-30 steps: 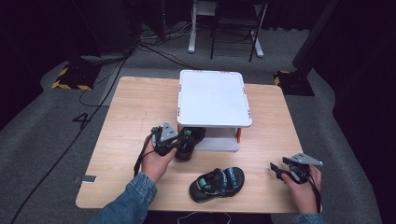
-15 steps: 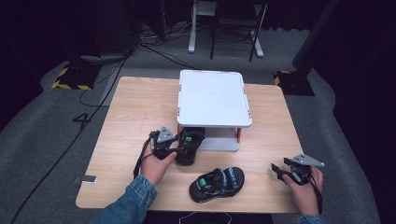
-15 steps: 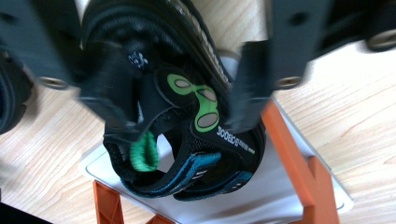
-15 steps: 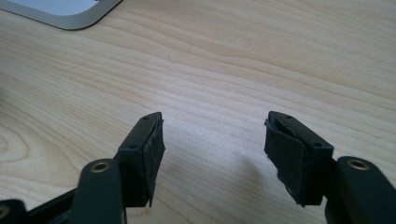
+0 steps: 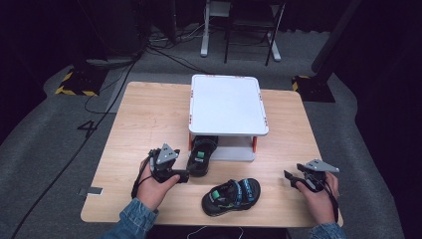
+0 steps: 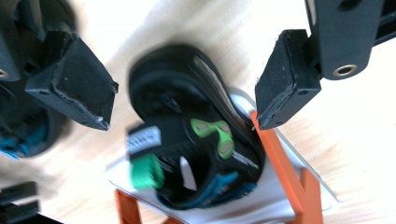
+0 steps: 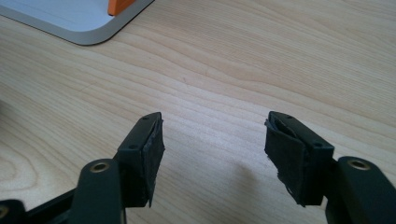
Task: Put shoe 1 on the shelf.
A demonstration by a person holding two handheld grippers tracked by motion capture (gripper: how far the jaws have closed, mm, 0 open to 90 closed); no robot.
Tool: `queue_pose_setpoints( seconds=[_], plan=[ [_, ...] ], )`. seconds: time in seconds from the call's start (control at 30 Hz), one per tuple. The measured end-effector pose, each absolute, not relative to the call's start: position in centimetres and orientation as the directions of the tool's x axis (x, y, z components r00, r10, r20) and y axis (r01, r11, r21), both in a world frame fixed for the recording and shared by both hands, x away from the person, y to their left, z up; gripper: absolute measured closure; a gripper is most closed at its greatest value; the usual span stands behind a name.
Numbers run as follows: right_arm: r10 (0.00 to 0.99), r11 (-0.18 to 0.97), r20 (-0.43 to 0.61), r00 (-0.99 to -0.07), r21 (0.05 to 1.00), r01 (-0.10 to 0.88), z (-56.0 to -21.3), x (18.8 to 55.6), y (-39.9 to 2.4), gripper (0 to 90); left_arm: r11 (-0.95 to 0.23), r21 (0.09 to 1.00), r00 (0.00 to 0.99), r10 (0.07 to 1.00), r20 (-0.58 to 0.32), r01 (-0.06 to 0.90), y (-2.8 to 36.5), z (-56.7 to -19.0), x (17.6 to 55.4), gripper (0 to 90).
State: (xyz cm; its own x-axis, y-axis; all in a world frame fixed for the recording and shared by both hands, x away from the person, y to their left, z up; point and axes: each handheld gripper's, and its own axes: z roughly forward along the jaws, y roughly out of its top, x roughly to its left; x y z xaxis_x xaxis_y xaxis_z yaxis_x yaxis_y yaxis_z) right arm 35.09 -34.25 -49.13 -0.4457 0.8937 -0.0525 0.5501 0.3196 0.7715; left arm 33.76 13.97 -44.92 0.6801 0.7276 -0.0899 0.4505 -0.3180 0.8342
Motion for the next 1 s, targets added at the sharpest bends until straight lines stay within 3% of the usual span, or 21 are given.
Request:
queue_pose_setpoints(
  seconds=[0.1,0.33,0.37,0.4,0.43,0.47,0.5,0.57,0.77,0.83,1.0],
  plan=[
    [0.891,0.325,-0.052,-0.451,0.767,0.553,-49.2,35.3,-34.1,38.5,-0.36,0.803,0.701,0.706,-0.099,0.476,13.8,-46.0,32.5,25.5],
    [0.884,0.338,-0.058,-0.464,0.765,0.549,-49.2,35.4,-33.6,38.5,-0.391,0.77,0.675,0.735,-0.069,0.504,12.9,-47.9,32.8,26.7],
    [0.881,0.342,-0.059,-0.469,0.764,0.546,-49.3,35.5,-33.6,38.5,-0.396,0.767,0.681,0.728,-0.073,0.505,12.6,-48.2,32.8,43.4],
    [0.881,0.342,-0.059,-0.469,0.764,0.546,-49.3,35.5,-33.6,38.5,-0.396,0.767,0.681,0.728,-0.073,0.505,12.6,-48.2,32.8,50.6],
    [0.884,0.338,-0.056,-0.465,0.765,0.549,-49.3,35.5,-33.6,38.5,-0.385,0.762,0.676,0.731,-0.093,0.521,12.4,-48.2,32.8,50.6],
    [0.885,0.337,-0.056,-0.463,0.764,0.551,-49.3,35.5,-33.7,38.5,-0.383,0.758,0.669,0.737,-0.093,0.527,12.3,-48.1,32.8,56.0],
    [0.886,0.335,-0.055,-0.461,0.764,0.552,-49.3,35.5,-33.7,38.5,-0.391,0.763,0.672,0.736,-0.077,0.515,12.2,-48.0,32.9,68.1],
    [0.886,0.335,-0.054,-0.461,0.762,0.554,-49.4,35.4,-33.6,38.6,-0.378,0.763,0.672,0.734,-0.097,0.524,12.2,-47.9,33.0,74.1],
    [0.888,0.334,-0.055,-0.456,0.76,0.558,-49.5,35.1,-33.8,38.6,-0.373,0.764,0.677,0.727,-0.112,0.527,11.1,-47.6,33.9,76.5],
    [0.89,0.33,-0.053,-0.452,0.759,0.561,-49.5,35.1,-33.9,38.6,-0.361,0.786,0.673,0.734,-0.092,0.502,11.0,-47.7,34.2,69.8],
    [0.894,0.325,-0.051,-0.445,0.758,0.566,-49.6,34.7,-34.3,38.6,-0.34,0.796,0.667,0.737,-0.105,0.501,10.1,-48.1,35.9,67.1]
  ],
)
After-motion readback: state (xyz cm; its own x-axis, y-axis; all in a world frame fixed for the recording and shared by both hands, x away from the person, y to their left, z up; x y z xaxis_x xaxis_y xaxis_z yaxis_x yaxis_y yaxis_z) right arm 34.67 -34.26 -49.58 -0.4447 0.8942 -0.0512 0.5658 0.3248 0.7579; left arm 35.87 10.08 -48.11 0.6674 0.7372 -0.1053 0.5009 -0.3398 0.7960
